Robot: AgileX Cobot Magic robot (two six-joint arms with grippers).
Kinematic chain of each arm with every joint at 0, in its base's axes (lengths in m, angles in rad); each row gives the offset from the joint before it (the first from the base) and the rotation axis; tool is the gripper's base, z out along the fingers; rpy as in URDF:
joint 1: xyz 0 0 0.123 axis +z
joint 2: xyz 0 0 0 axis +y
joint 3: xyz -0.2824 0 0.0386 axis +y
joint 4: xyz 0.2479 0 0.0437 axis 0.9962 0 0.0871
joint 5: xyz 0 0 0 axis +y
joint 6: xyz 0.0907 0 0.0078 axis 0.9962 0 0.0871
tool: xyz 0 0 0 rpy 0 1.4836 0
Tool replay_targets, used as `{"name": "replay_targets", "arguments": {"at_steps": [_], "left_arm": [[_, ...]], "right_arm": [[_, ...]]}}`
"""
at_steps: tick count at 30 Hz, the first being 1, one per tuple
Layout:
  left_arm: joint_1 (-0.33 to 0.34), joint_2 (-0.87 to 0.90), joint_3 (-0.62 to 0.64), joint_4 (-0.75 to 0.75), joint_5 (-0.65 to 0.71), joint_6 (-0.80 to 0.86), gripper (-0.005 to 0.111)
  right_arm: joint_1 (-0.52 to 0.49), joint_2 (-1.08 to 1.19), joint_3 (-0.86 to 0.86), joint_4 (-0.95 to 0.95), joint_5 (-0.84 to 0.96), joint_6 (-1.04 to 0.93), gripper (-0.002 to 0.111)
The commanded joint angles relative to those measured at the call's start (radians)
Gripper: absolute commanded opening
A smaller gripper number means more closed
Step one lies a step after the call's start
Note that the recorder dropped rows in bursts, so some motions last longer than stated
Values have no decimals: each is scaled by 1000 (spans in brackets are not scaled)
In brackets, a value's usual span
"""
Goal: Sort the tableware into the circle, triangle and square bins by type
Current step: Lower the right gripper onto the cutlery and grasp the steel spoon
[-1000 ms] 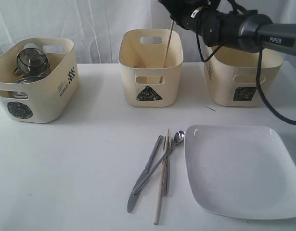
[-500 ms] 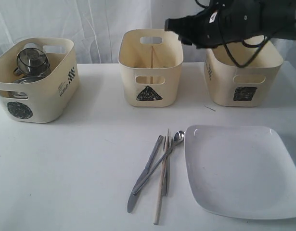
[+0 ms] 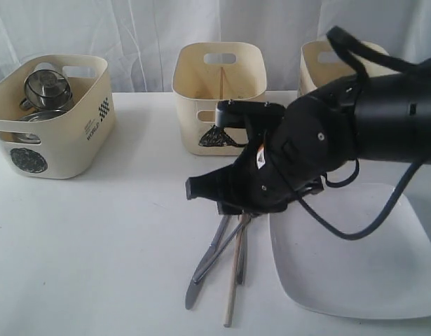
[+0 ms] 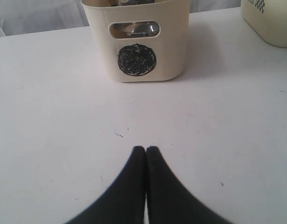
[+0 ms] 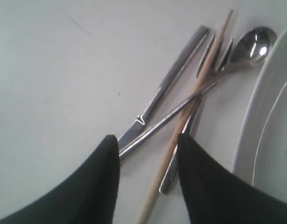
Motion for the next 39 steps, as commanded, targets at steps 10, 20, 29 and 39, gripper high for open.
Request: {"name": "replay_targets", "arguments": {"at_steps": [10,20,29,39], "left_arm": [[0,-9,4,-9,1,-2,0],[0,-9,4,-9,1,-2,0],[0,-9,4,-9,1,-2,0],[0,-9,4,-9,1,-2,0]], "right_arm": [[24,82,90,-99,-132,221,39],[24,195,86,-147,-229,403,32],[12,217,84,-376,-249,632,31],[-10,255,84,-402,-310,639,31]]}}
